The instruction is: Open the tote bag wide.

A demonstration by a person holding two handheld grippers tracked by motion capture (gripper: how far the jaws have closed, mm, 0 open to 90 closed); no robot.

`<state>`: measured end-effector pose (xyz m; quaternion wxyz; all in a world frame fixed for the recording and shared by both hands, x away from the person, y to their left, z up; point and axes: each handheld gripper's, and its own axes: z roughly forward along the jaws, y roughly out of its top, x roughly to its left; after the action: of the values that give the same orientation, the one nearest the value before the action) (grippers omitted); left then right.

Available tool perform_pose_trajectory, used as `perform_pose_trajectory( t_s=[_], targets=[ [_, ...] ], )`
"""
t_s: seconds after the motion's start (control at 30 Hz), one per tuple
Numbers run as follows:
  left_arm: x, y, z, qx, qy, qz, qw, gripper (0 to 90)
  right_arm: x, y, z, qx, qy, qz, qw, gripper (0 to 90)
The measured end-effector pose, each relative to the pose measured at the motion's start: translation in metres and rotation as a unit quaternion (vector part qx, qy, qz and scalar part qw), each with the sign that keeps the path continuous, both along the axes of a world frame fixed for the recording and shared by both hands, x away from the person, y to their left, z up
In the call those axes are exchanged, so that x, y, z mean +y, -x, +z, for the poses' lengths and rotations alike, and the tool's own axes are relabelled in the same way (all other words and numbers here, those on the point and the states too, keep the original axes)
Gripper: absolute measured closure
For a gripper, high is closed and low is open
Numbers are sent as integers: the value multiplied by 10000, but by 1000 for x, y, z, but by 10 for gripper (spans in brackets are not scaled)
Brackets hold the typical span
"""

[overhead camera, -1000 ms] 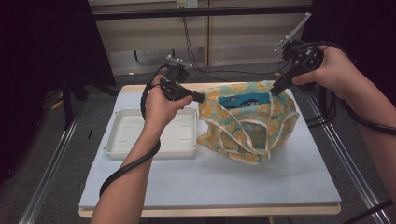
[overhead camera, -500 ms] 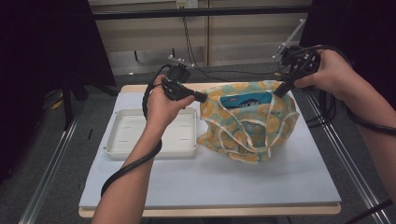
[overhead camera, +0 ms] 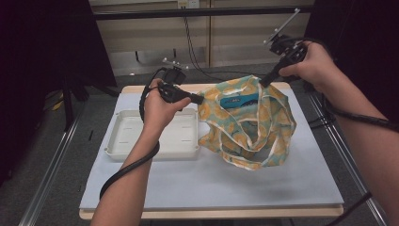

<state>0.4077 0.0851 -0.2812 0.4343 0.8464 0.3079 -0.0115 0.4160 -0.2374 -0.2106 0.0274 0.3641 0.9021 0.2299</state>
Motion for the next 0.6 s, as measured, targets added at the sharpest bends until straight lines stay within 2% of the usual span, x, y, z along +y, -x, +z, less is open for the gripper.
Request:
perform_pose_trajectory(
  t_s=[0.03,0.1,0.17,0.27,0.3,0.37,0.47,0.6],
  targets=[
    [1,0,-1,-18,7,-42,10000,900,3,1,-10,95,103,42,9999,900],
    [1,3,-1,0,58,-33,10000,900,3,1,-12,119,114,34,9999,900],
    [2,4,-1,-19,29,-46,10000,814,4,3,-15,157,130,37,9998,900],
    [4,10,1,-108,31,-46,9999,760,4,5,-16,180,124,0,9998,900],
    [5,12,2,-116,3,-30,9999,681,4,7,-17,175,130,8,9998,900],
    [6,16,3,-104,-34,-89,9999,664,3,7,-17,168,123,50,9998,900],
    [8,23,5,-219,-72,-70,9997,550,3,10,-17,159,134,22,9998,900],
    [13,30,4,-222,-96,-66,9997,483,3,12,-18,157,140,-11,9998,900]
  ],
)
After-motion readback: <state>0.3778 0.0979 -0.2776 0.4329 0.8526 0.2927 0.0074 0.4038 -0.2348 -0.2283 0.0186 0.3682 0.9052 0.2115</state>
